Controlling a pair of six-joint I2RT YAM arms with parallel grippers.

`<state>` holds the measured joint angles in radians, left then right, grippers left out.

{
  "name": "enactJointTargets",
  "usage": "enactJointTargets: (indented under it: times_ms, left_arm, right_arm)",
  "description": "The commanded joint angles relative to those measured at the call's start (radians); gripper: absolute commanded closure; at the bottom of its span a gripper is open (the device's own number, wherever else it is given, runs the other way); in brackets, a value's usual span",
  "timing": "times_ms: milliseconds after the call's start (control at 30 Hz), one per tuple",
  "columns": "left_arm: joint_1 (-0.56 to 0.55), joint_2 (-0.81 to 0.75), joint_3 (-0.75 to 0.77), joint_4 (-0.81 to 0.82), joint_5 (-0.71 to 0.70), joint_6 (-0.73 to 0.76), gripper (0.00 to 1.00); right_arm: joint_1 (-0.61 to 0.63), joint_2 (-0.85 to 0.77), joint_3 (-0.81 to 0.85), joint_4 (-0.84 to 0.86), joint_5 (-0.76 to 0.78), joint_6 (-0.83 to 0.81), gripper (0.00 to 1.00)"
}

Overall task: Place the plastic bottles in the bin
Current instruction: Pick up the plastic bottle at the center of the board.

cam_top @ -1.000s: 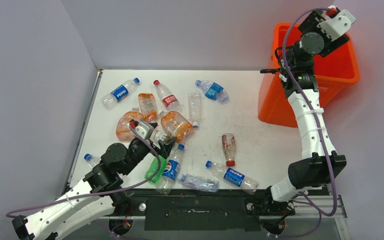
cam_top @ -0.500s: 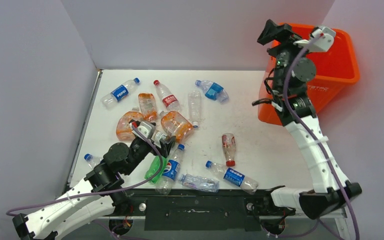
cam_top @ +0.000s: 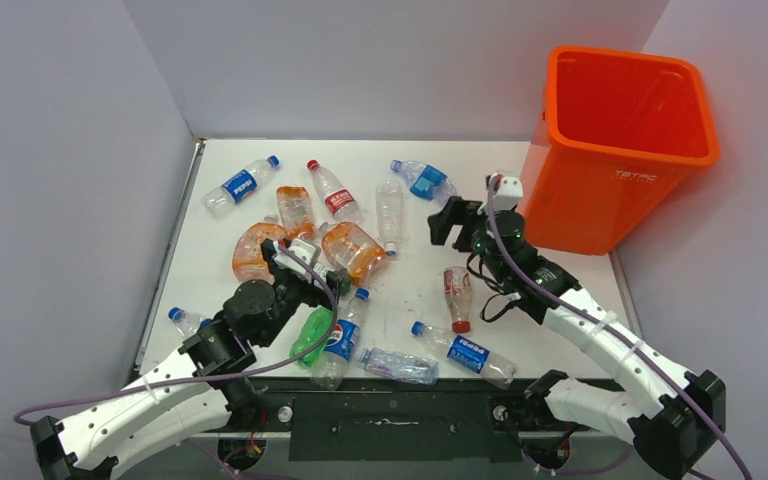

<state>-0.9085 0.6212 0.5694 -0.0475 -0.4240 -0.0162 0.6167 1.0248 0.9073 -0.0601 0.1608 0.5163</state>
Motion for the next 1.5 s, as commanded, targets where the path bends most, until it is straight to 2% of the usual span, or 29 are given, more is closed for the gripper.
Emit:
enactJointTargets:
  times_ms: [0, 167, 267, 767, 967, 1067, 1133, 1200, 1367, 1467]
  left_arm:
    - [-0.001, 0.025, 0.048, -0.001, -0.01, 0.039, 0.04]
    - [0.002, 0.081, 0.067, -0.023, 0.057, 0.048, 0.04]
    - [0.002, 0.104, 0.075, -0.035, 0.079, 0.042, 0.04]
    - [0.0, 0.154, 0.095, -0.062, 0.19, 0.029, 0.04]
    - [-0.001, 0.166, 0.1, -0.067, 0.201, 0.022, 0.04]
    - [-0.002, 0.166, 0.099, -0.068, 0.202, 0.022, 0.04]
    - [-0.001, 0.166, 0.099, -0.067, 0.203, 0.022, 0.04]
    - [-0.003, 0.166, 0.1, -0.068, 0.203, 0.022, 0.04]
    - [-0.001, 0.167, 0.101, -0.068, 0.209, 0.022, 0.04]
    - [-0.002, 0.165, 0.101, -0.065, 0.211, 0.0, 0.04]
  right_arm:
    - [-0.002, 0.021, -0.067, -0.238, 0.085, 0.078, 0.1]
    - [-0.029, 0.049, -0.183, -0.241, 0.085, 0.131, 0.1]
    - [-0.085, 0.086, -0.22, -0.2, -0.014, 0.135, 0.1]
    - [-0.124, 0.352, -0.202, -0.087, -0.113, 0.069, 0.1]
    - [-0.128, 0.389, -0.224, -0.044, -0.109, 0.069, 0.0]
    - [-0.127, 0.383, -0.231, -0.026, -0.12, 0.067, 0.16]
    - [-0.128, 0.374, -0.227, -0.021, -0.131, 0.056, 0.31]
    - [-0.126, 0.36, -0.222, -0.024, -0.139, 0.052, 0.42]
    - [-0.122, 0.305, -0.195, -0.045, -0.167, 0.045, 0.59]
    - [-0.12, 0.211, -0.208, 0.006, -0.252, 0.068, 0.66]
